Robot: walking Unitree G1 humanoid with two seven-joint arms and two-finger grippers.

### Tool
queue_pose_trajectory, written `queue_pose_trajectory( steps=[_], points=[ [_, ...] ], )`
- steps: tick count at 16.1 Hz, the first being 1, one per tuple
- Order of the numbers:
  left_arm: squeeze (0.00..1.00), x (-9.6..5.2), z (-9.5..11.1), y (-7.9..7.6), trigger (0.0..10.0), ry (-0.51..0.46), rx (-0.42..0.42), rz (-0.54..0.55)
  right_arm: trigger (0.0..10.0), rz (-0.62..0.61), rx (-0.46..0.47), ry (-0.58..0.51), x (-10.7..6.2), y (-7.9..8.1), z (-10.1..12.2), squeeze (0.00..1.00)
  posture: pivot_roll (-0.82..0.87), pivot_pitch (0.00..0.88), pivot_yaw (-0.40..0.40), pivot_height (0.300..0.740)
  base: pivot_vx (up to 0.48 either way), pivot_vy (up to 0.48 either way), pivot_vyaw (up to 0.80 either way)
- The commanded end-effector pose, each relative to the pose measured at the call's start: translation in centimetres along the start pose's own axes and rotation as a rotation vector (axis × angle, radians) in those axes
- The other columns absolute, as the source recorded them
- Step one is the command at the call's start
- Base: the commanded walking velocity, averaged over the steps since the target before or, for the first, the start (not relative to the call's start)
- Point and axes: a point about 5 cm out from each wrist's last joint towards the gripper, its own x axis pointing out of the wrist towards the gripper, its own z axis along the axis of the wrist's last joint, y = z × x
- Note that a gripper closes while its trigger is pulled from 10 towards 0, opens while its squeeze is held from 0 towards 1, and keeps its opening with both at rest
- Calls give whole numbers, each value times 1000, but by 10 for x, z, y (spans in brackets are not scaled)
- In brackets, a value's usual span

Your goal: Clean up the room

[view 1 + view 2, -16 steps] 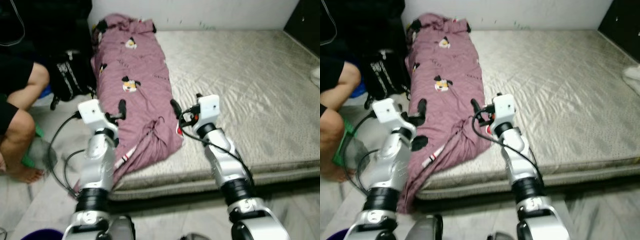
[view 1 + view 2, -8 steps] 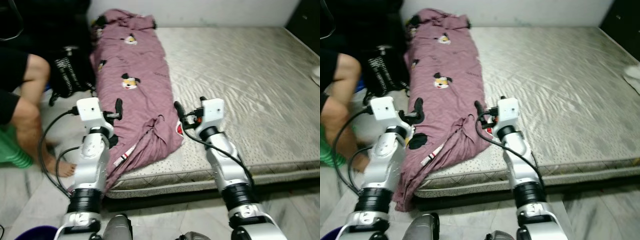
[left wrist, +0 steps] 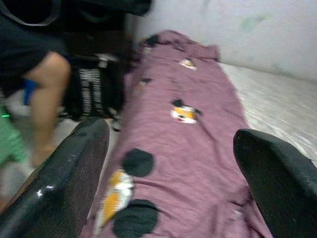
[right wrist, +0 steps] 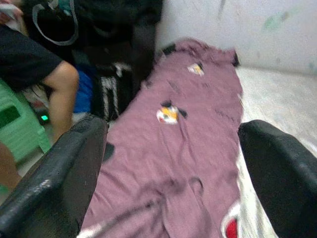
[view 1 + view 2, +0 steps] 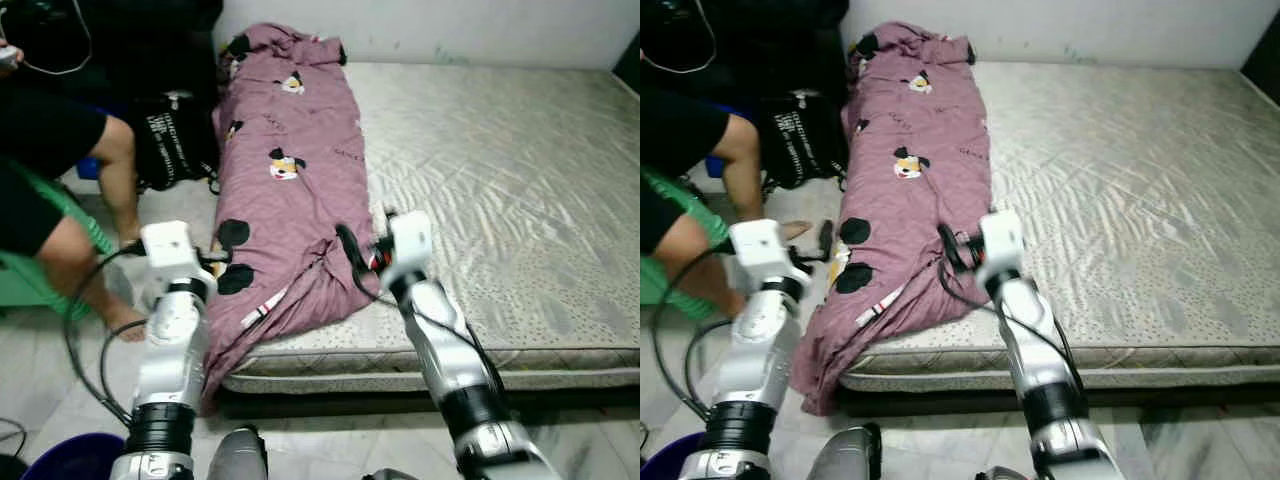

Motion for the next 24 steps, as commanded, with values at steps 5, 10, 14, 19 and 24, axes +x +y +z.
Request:
queue_pose_trajectory(
  steps=[5, 10, 14, 19, 24],
  points=[
    [0, -17, -6, 12, 10000, 9, 44, -2, 10000, -63, -4, -54, -15, -3, 7, 0, 17, 87, -33, 740, 0, 0, 0],
    [0, -19, -7, 8, 10000, 18, 44, -15, 10000, -72, 0, -28, -14, 0, 4, 0, 28, 106, -33, 740, 0, 0, 640],
    [0, -17, -5, 7, 10000, 17, 38, -19, 10000, -89, -5, -33, -14, -2, 7, 0, 24, 113, -28, 740, 0, 0, 800],
    [0, -13, -2, 6, 10000, 14, 35, -10, 10000, -133, 8, -45, -13, -7, 10, 0, 17, 115, -24, 740, 0, 0, 98],
    [0, -10, 0, 7, 10000, 11, 36, -7, 10000, -159, 7, -43, -10, -9, 12, 0, 24, 110, -24, 740, 0, 0, -480]
  ],
)
